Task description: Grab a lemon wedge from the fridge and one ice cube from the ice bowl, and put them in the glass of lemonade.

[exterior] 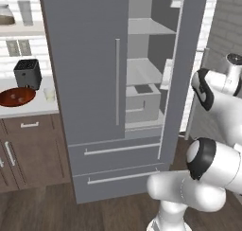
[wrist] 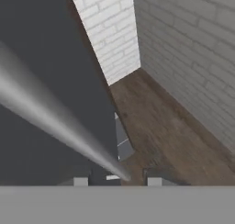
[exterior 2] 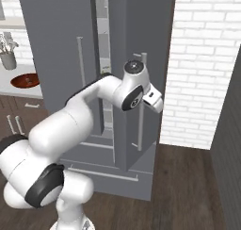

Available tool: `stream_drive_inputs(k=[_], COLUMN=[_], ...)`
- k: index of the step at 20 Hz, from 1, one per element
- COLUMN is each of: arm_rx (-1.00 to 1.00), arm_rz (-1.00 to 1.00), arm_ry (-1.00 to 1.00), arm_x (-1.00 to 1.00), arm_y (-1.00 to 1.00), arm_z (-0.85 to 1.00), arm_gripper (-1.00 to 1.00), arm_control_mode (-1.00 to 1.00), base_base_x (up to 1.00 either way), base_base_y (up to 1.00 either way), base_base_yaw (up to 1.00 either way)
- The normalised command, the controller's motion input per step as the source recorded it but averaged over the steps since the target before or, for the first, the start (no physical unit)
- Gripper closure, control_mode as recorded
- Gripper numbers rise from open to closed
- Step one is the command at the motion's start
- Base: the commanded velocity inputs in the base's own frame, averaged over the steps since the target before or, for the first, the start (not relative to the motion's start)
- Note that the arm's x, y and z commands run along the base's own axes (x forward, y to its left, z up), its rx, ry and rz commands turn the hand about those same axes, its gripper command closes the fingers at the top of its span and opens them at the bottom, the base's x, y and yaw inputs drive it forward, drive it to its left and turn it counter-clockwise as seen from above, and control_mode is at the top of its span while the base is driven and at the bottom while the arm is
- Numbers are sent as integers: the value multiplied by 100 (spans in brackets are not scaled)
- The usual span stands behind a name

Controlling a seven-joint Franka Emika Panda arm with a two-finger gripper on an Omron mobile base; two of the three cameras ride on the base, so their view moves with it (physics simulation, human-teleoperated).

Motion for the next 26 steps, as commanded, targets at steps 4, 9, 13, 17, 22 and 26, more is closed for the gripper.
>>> stream_drive_inputs(k=[4, 9, 13, 17, 22, 26], arm_rx=[5, 0, -11, -13, -21, -30], arm_rz=[0, 4, 1, 0, 0, 0], arm_ry=[-1, 1, 8, 3, 4, 0], arm_x=[-93, -55, 0, 12, 49, 91], arm_y=[0, 53, 100, 100, 100, 97], arm_z=[93, 95, 65, 17, -4, -44], arm_gripper=[-100, -100, -100, -100, -100, -100], arm_control_mode=[-100, -100, -100, -100, -100, -100], base_base_x=[0, 0, 0, 0, 0, 0], base_base_y=[0, 0, 0, 0, 0, 0], base_base_yaw=[0, 0, 0, 0, 0, 0])
